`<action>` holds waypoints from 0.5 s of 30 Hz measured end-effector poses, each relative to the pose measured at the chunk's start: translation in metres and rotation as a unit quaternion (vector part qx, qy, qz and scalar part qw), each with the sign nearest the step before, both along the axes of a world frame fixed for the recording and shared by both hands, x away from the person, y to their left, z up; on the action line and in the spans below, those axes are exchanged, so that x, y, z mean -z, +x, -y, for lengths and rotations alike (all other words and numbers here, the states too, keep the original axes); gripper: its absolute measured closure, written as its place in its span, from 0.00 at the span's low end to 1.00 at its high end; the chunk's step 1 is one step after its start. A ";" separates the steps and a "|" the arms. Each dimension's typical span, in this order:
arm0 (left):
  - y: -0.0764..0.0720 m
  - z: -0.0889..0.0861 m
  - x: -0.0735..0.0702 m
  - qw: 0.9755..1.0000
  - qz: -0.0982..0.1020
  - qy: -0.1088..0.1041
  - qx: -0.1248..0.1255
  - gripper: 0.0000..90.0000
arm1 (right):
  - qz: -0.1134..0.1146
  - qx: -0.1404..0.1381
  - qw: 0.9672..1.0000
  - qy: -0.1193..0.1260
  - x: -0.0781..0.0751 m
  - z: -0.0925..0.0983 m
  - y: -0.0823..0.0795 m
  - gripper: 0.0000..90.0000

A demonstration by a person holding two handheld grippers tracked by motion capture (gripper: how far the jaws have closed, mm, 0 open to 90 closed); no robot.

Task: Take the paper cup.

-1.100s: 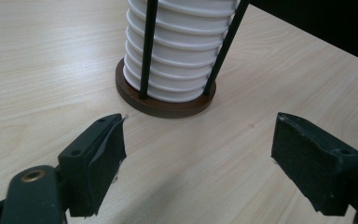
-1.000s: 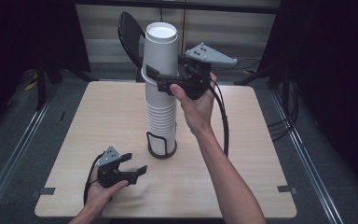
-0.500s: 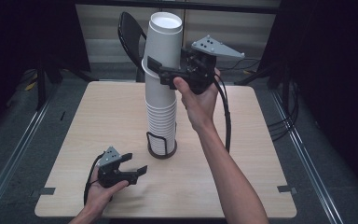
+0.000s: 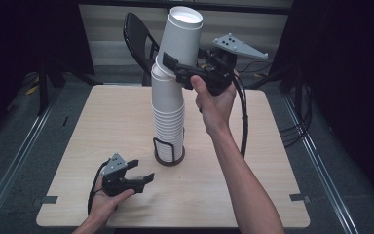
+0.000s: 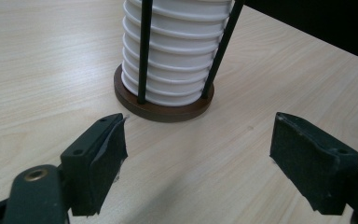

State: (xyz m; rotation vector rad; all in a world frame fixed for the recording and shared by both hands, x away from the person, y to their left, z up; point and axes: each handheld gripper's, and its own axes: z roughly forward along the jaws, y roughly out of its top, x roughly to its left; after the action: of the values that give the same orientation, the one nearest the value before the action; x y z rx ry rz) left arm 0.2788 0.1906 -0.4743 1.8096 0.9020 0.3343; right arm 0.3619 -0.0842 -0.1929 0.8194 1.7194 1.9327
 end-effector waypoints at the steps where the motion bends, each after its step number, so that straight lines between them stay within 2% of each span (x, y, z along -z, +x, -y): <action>1: 0.000 0.000 0.000 1.000 0.001 0.000 0.000 0.20 | -0.001 0.004 1.000 -0.001 0.000 0.001 0.000 0.14; 7: -0.001 0.001 -0.001 1.000 0.008 0.003 0.000 0.20 | -0.009 0.015 1.000 0.009 0.004 0.012 0.001 0.14; 11: 0.000 0.001 0.000 1.000 0.003 0.002 0.000 0.20 | -0.014 0.026 0.999 0.012 0.006 0.023 0.001 0.14; 15: 0.000 0.000 -0.001 1.000 0.012 0.001 -0.005 0.20 | -0.018 0.038 0.999 0.016 0.008 0.035 0.000 0.14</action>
State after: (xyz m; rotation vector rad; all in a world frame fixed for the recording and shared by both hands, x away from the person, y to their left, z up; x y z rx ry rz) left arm 0.2789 0.1907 -0.4733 1.7990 0.8947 0.3631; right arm 0.3623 -0.1194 -0.2006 0.9238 1.6571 1.9095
